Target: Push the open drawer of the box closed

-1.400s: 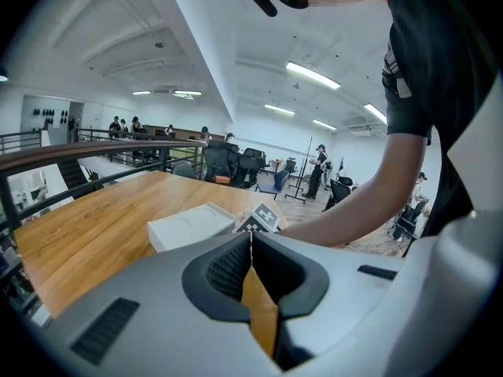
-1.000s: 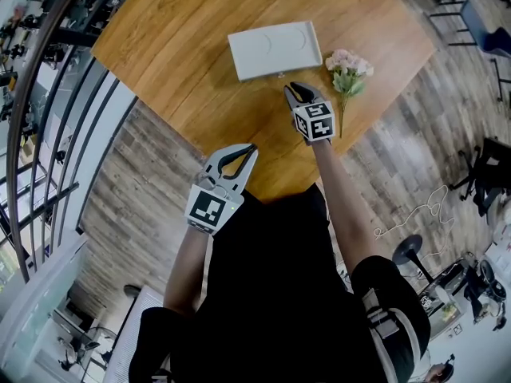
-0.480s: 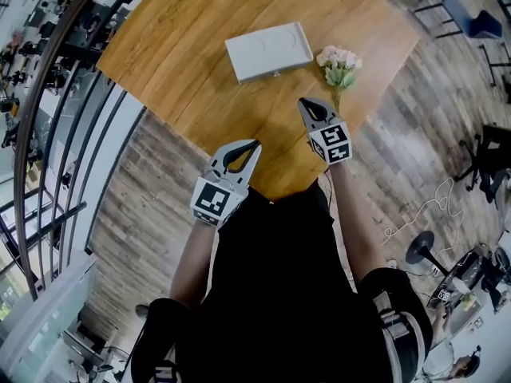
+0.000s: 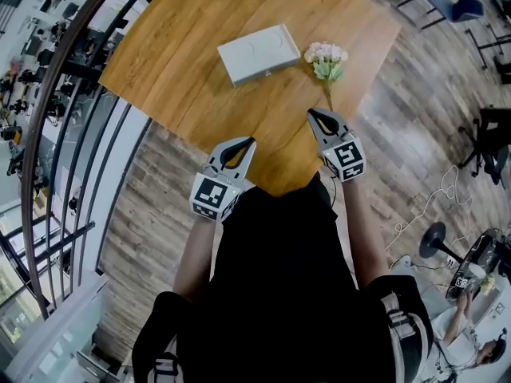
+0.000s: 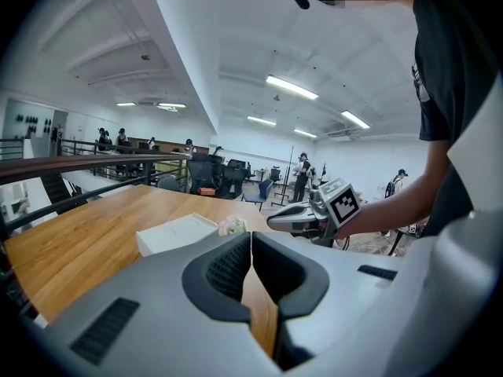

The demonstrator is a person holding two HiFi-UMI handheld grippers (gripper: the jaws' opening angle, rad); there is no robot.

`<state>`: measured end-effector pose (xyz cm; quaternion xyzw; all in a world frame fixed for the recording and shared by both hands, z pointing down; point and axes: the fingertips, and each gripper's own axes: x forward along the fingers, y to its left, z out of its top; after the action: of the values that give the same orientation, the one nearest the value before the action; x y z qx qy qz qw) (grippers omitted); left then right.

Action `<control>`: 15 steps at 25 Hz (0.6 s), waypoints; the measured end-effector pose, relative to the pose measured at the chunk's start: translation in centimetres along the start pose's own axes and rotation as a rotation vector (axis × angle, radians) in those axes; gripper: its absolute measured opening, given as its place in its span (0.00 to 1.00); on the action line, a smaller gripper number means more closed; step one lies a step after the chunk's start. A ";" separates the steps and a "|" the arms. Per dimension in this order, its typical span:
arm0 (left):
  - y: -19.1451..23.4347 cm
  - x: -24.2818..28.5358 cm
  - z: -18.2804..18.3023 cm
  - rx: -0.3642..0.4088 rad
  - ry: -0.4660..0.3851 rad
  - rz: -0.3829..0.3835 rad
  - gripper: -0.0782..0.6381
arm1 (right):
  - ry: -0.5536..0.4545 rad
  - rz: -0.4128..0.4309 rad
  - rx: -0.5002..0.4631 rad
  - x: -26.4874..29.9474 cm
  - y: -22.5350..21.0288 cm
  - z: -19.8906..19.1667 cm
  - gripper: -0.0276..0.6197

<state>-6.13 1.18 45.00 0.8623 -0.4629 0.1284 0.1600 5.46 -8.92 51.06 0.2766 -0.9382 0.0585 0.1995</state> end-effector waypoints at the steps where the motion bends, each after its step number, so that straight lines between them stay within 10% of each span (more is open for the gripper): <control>1: -0.1 -0.3 -0.2 0.001 0.000 0.000 0.15 | -0.004 0.001 0.002 -0.7 0.5 0.1 0.07; 15: -0.8 -1.6 0.1 0.028 -0.019 -0.001 0.15 | -0.039 0.033 0.061 -4.8 5.7 -0.8 0.07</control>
<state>-6.35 2.77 44.16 0.8660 -0.4620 0.1266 0.1438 6.35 -1.57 49.80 0.2681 -0.9442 0.0848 0.1718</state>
